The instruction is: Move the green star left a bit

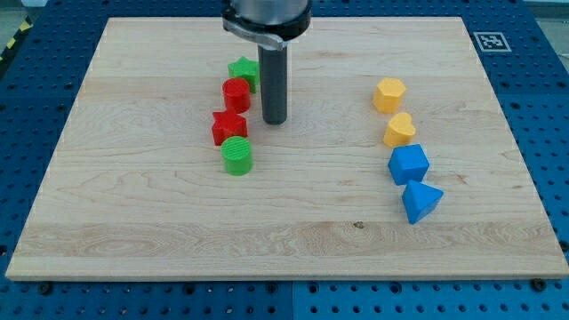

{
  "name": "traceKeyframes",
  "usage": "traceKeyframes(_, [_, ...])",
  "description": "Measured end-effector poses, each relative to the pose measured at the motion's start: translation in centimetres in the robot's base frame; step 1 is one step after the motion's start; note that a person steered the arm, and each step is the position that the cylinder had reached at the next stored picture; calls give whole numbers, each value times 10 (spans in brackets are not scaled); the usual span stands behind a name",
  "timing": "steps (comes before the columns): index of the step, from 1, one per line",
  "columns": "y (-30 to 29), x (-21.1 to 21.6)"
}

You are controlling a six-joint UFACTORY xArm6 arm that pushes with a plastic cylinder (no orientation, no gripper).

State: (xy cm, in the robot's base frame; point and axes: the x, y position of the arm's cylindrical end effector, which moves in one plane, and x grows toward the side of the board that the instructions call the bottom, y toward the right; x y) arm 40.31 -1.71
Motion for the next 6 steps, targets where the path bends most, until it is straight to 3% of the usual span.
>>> traceKeyframes(4, [-29, -83])
traceKeyframes(6, [-24, -95])
